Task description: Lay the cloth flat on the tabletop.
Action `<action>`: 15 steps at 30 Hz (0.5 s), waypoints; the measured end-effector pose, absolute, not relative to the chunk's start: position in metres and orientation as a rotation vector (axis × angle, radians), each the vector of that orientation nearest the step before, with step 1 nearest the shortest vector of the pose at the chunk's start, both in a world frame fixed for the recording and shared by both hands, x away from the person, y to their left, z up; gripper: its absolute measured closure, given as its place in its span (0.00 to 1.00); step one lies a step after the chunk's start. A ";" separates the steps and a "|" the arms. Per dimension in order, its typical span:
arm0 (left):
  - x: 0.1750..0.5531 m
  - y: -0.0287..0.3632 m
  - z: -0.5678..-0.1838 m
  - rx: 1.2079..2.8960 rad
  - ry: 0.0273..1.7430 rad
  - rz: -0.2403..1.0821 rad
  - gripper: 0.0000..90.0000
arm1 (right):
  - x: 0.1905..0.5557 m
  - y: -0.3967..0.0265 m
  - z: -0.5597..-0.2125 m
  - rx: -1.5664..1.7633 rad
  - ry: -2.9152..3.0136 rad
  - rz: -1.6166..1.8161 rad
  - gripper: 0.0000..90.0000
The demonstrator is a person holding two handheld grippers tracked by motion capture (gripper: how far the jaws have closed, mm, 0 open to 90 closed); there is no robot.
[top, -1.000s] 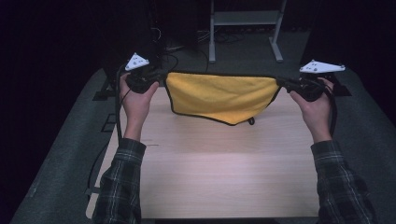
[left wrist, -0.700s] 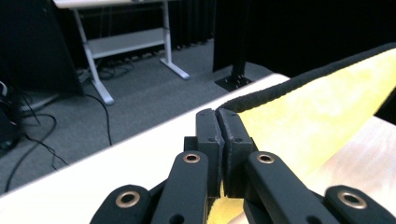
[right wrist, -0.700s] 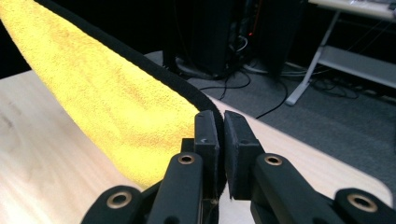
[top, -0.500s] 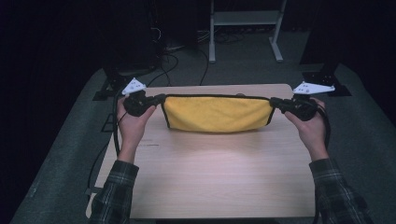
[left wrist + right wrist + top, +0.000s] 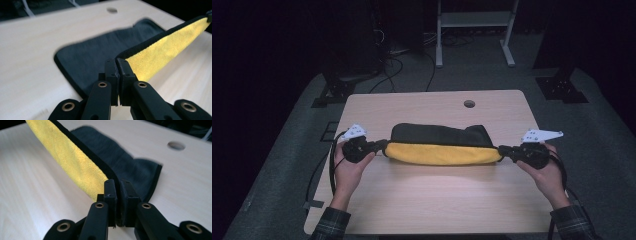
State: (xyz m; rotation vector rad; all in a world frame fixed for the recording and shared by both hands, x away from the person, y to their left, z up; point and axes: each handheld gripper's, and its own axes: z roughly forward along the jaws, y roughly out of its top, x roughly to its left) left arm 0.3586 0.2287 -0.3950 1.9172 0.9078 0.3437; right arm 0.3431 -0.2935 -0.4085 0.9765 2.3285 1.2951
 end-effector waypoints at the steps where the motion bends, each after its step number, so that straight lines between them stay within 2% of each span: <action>1: 0.354 0.230 -0.400 1.930 0.911 0.329 0.97 | 0.341 -0.293 -0.412 0.981 2.342 1.289 0.93; 15: 0.310 0.240 -0.445 2.036 0.958 0.163 0.97 | 0.302 -0.284 -0.459 0.983 2.574 1.141 0.93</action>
